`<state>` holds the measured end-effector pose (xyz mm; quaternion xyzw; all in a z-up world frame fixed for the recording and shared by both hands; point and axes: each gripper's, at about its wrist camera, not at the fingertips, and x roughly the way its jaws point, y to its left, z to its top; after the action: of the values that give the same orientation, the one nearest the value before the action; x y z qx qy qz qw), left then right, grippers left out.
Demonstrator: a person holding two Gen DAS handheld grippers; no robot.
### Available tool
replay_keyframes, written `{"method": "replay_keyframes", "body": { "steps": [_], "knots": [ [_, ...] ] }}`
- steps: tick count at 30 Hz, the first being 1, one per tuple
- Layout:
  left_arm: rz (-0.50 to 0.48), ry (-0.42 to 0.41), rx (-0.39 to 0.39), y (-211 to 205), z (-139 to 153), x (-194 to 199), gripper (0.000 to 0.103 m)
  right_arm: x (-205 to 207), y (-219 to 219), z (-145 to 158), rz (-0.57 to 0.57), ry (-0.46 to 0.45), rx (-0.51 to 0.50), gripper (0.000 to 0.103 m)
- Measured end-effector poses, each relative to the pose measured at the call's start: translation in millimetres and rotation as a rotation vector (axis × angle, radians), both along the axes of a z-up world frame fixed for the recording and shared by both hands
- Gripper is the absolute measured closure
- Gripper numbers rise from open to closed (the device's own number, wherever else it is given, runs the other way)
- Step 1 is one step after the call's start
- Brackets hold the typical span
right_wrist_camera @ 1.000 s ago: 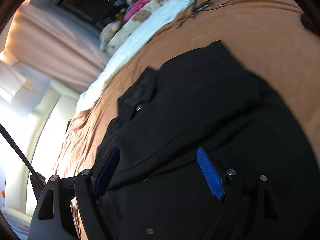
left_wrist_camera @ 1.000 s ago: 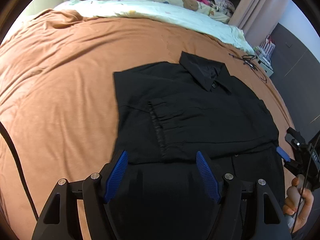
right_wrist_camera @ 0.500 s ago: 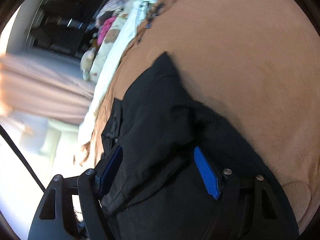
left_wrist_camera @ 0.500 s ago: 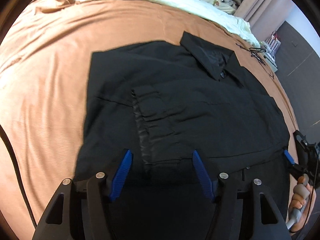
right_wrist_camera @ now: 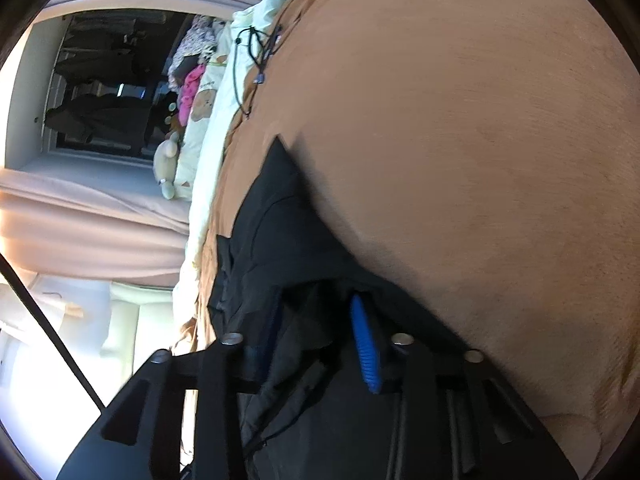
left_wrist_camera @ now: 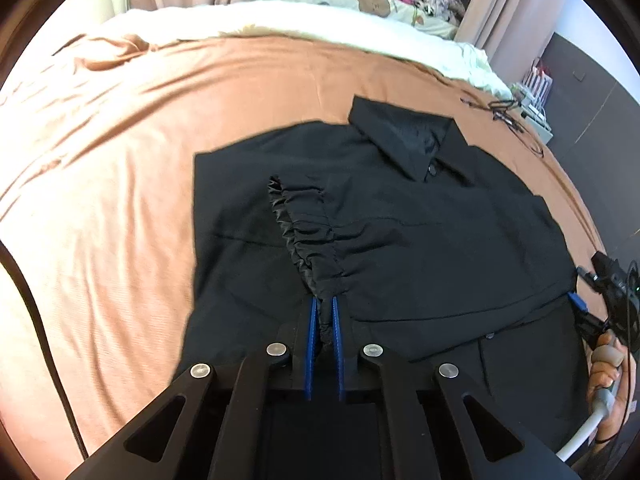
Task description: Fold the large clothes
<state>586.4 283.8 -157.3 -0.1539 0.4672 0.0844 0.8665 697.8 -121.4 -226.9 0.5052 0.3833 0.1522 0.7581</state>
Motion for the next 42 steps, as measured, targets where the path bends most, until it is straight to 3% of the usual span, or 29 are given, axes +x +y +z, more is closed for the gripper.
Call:
{"method": "replay_keyframes", "body": {
  "steps": [4, 8, 12, 15, 20, 25, 27, 29, 32, 35, 40, 42],
  "knots": [
    [0.021, 0.029, 0.010, 3, -9, -3, 0.095, -6, -4, -2, -0.024, 0.035, -0.021, 0.098],
    [0.033, 0.075, 0.017, 1, -30, 4, 0.095, -15, 1, 16, -0.045, 0.056, -0.074, 0.098],
    [0.035, 0.076, 0.019, 2, -31, 9, 0.094, -24, -2, 38, -0.061, 0.069, -0.076, 0.097],
    [0.026, 0.073, 0.009, 5, -30, 11, 0.093, -31, -4, 56, -0.060, 0.008, -0.080, 0.097],
    [0.025, 0.064, -0.018, 10, -34, 8, 0.092, -18, 16, 71, 0.040, -0.104, -0.085, 0.097],
    [0.012, 0.061, -0.019, 12, -36, 7, 0.091, -2, 27, 45, 0.062, -0.037, -0.142, 0.097],
    [0.010, 0.062, -0.021, 13, -36, 9, 0.091, 2, 22, 35, 0.037, -0.009, -0.135, 0.103],
    [0.009, 0.064, -0.021, 13, -37, 12, 0.090, 2, 21, 38, 0.019, 0.006, -0.158, 0.103],
    [0.019, 0.071, -0.024, 13, -37, 15, 0.090, -4, 25, 56, -0.007, 0.006, -0.273, 0.103],
    [0.030, 0.074, -0.042, 14, -31, 13, 0.089, -14, 34, 72, -0.007, 0.000, -0.301, 0.100],
    [0.045, 0.020, -0.063, 17, -3, -9, 0.076, -35, 36, 94, 0.028, -0.022, -0.315, 0.100],
    [0.058, -0.014, -0.066, 17, 12, -22, 0.059, -48, 35, 98, 0.041, -0.032, -0.337, 0.100]
  ]
}}
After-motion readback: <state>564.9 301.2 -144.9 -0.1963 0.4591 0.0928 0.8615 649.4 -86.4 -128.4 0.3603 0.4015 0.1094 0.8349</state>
